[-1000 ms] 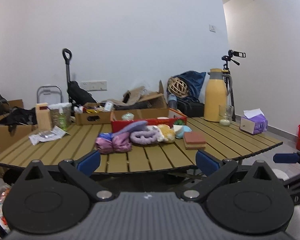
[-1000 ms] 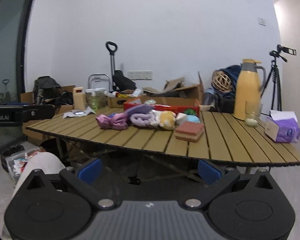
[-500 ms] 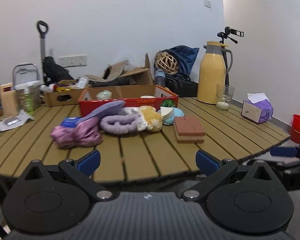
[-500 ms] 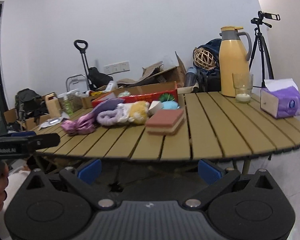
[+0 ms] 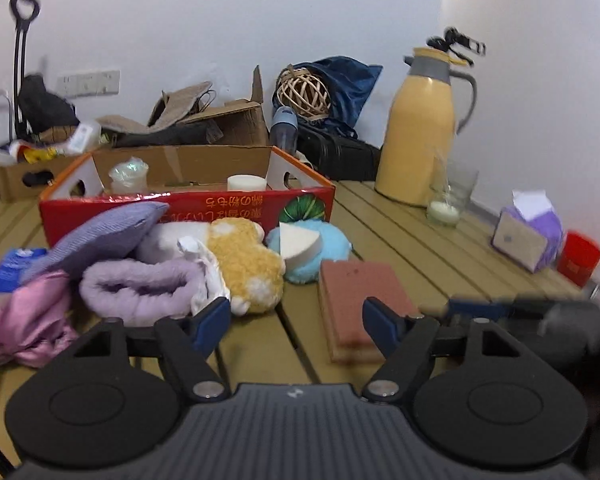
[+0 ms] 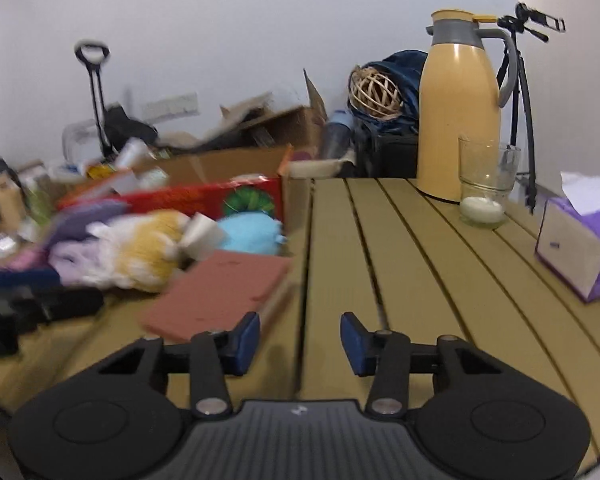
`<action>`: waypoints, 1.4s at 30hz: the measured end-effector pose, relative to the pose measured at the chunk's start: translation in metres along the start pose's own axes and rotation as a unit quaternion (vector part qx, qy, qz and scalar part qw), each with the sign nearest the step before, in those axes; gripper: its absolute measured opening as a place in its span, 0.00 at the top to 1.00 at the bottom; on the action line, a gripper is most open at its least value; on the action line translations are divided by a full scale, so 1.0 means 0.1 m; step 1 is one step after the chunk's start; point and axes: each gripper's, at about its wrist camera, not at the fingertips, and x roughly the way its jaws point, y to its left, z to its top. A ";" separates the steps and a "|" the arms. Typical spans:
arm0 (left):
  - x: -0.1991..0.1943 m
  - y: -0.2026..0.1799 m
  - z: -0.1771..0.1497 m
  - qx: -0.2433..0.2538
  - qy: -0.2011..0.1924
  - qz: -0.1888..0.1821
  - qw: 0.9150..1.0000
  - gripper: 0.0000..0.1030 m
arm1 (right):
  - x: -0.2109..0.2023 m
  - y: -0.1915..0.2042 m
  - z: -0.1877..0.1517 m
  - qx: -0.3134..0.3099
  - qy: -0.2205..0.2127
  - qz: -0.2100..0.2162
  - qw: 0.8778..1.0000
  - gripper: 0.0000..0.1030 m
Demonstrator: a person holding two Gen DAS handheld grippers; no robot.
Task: Organize soft objects
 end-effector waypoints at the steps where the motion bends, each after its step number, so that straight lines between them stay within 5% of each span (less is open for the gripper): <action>1: 0.03 0.07 -0.01 -0.015 -0.004 -0.005 1.000 0.26 | 0.05 0.04 -0.02 -0.008 0.005 0.012 1.000 0.63; 5: 0.06 0.36 -0.08 -0.070 -0.002 0.010 0.998 0.26 | -0.11 0.37 -0.14 -0.059 -0.007 0.166 0.984 0.66; 7: 0.02 0.45 -0.08 -0.085 -0.004 0.002 0.996 0.26 | -0.19 0.40 -0.14 -0.058 -0.020 0.161 0.985 0.66; 10: 0.00 0.50 -0.09 -0.093 0.003 -0.030 0.995 0.26 | -0.05 0.12 0.05 0.022 -0.013 0.126 0.992 0.60; 13: 0.10 0.52 -0.11 -0.110 0.034 -0.047 0.992 0.31 | 0.23 0.00 0.18 0.068 -0.006 0.142 0.988 0.60; 18: 0.20 0.62 -0.14 -0.151 0.058 -0.085 0.983 0.60 | 0.52 0.03 0.13 0.123 0.024 0.173 0.977 0.62; 21: 0.20 0.69 -0.16 -0.176 0.061 -0.101 0.977 0.68 | 0.52 0.03 0.09 0.144 0.025 0.179 0.973 0.62; 29: 0.18 0.75 -0.19 -0.189 0.062 -0.112 0.974 0.68 | 0.28 0.04 -0.09 0.165 0.020 0.201 0.965 0.65; 35: -0.14 0.58 -0.20 -0.186 0.041 -0.084 0.978 0.69 | 0.13 0.13 -0.10 0.163 0.023 0.190 0.968 0.67; 42: -0.61 0.51 0.17 -0.179 -0.012 -0.094 0.979 0.70 | -0.42 0.21 0.09 0.156 -0.034 0.206 0.966 0.68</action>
